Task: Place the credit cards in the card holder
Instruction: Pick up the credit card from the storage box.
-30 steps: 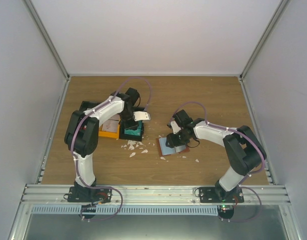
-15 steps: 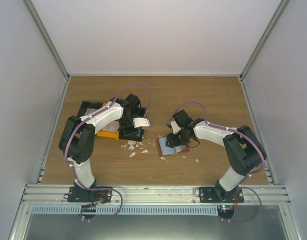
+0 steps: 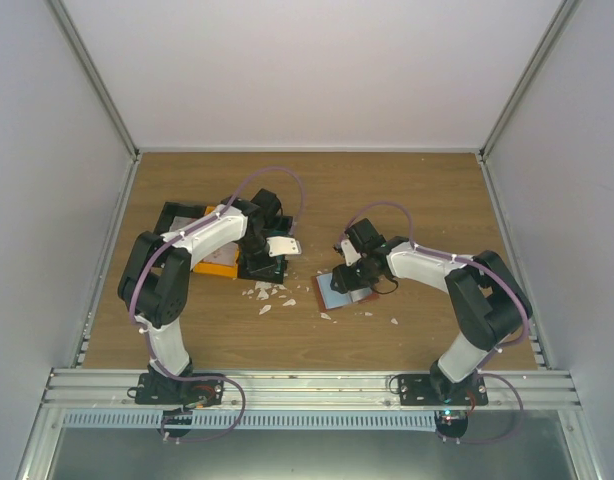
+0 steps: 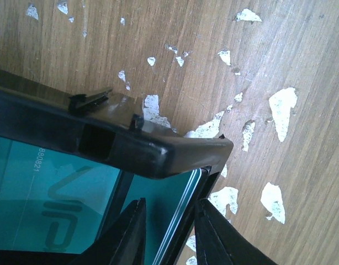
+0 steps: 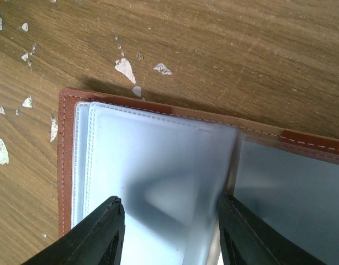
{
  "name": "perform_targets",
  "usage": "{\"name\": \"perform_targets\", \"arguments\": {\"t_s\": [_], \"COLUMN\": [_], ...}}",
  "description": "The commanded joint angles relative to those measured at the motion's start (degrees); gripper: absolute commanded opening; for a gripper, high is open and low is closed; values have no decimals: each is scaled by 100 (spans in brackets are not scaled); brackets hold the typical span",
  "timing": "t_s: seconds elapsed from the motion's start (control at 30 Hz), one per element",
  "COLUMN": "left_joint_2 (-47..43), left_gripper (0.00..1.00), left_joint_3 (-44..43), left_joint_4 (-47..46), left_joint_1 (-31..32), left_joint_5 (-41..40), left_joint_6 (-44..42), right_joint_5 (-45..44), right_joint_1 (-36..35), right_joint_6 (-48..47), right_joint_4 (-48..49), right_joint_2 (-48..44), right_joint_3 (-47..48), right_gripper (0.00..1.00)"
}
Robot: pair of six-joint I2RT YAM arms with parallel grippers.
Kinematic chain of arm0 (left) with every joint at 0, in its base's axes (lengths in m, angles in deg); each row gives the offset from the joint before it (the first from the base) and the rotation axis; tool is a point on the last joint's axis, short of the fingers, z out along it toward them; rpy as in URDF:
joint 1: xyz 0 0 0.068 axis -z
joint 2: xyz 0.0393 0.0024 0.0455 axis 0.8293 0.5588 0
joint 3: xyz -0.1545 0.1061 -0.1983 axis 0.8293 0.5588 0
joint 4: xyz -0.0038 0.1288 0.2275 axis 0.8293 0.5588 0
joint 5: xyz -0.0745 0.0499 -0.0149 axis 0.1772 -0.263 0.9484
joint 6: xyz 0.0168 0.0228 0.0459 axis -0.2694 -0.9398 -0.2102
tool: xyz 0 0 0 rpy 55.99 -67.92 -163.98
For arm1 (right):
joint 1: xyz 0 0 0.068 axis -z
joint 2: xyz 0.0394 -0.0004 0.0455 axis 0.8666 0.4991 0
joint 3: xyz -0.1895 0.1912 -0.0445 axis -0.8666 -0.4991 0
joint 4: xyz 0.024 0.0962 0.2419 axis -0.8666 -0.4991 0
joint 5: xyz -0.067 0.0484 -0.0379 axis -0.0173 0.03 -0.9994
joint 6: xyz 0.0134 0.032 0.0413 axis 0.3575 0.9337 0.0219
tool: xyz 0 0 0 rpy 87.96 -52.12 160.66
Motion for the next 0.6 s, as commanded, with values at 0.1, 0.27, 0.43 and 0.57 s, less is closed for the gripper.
{"name": "perform_targets", "arguments": {"t_s": [0.1,0.27,0.43,0.57], "left_joint_2": [16,42,-34,-166], "left_gripper": [29,24,7,0], "left_joint_3": [11,-6,-6,-30], "left_joint_4": [-226,-256,-272,-379], "left_joint_1": [36,14,-18,-26], "left_joint_5": [-99,-94,-107,-285], "left_joint_6": [-173,-210,-194,-229], "right_joint_5": [-224,-255,-271,-284], "right_joint_1": [72,64,72,72], "right_joint_6": [-80,-70,-72,-60], "right_joint_4": [69,70,68,62], "right_joint_2": [157,127,107,64], "right_joint_3": [-72,-80,-78,-73], "right_gripper": [49,49,49,49]}}
